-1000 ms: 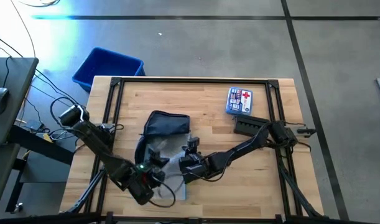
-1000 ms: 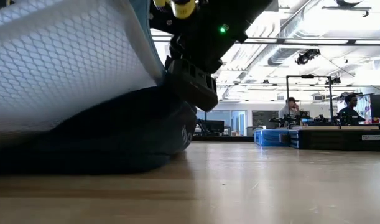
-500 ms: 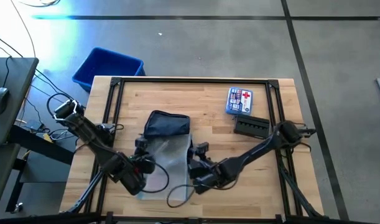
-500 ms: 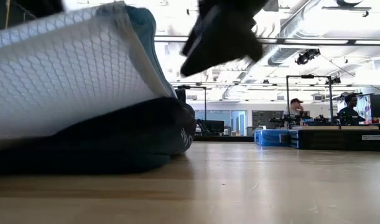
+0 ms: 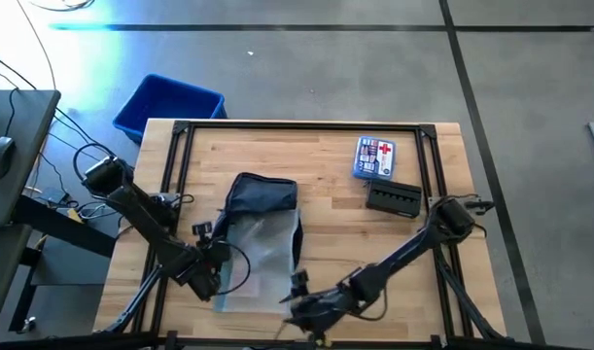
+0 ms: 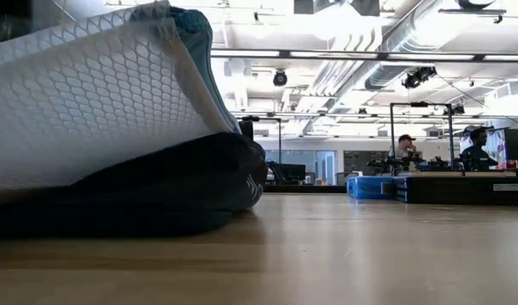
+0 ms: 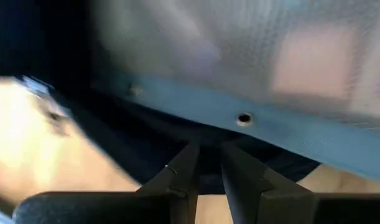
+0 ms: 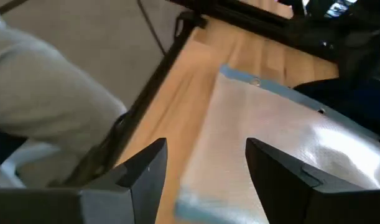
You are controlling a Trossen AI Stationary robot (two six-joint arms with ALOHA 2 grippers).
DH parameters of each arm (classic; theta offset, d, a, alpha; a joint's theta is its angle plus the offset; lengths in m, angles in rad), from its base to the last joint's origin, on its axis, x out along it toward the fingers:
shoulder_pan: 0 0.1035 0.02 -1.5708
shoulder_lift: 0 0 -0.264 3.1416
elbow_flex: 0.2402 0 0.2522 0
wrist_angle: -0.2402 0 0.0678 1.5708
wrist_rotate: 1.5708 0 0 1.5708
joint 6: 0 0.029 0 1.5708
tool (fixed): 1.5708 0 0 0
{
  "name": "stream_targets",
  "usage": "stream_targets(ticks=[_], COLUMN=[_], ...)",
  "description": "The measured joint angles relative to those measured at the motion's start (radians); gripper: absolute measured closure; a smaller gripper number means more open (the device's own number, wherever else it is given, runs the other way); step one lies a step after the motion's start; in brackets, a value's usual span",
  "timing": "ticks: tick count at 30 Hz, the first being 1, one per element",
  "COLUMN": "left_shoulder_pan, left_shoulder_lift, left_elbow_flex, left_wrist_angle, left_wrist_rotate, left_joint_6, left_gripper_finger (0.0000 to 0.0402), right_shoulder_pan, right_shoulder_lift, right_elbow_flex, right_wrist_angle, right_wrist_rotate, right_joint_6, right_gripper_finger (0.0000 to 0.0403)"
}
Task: Unpack backpack
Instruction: Put the transparent zip bag into the black backpack
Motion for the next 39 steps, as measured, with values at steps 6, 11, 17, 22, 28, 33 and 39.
stream_targets(ticks=[6,11,17,22,28,33,39], left_shoulder_pan=[0.025,0.024,0.008,-0.038,-0.037,0.000,0.049], left_shoulder_lift=[-0.005,0.002,0.000,-0.001,0.008,0.068,0.151], left_elbow_flex=[-0.172,-0.196,-0.135,-0.053,-0.047,-0.053,-0.053], left_wrist_angle=[0.402,0.684,0.817,0.746,0.782,0.777,0.783], left_wrist_rotate=[0.049,0.021,0.088,0.037,0.022,0.019,0.019], left_joint_6=[0.018,0.160,0.406,0.493,0.530,0.531,0.557], left_gripper_finger=[0.0355,0.0355,0.0355,0.0355,0.0355,0.0355,0.0355], right_shoulder_pan=[-0.096,-0.154,-0.180,-0.138,-0.032,0.054,0.043], right_shoulder_lift=[0.022,0.022,0.019,-0.031,-0.061,-0.042,0.008], right_elbow_flex=[0.000,0.000,0.000,0.000,0.000,0.000,0.000], right_wrist_angle=[-0.081,-0.160,-0.257,-0.296,-0.383,-0.391,-0.395], right_wrist_rotate=[-0.039,-0.048,0.065,0.093,-0.161,-0.276,-0.338], right_joint_6=[0.134,0.191,0.201,0.114,-0.023,0.101,0.198], right_gripper_finger=[0.0218,0.0226,0.0236,0.0253,0.0261,0.0261,0.0261])
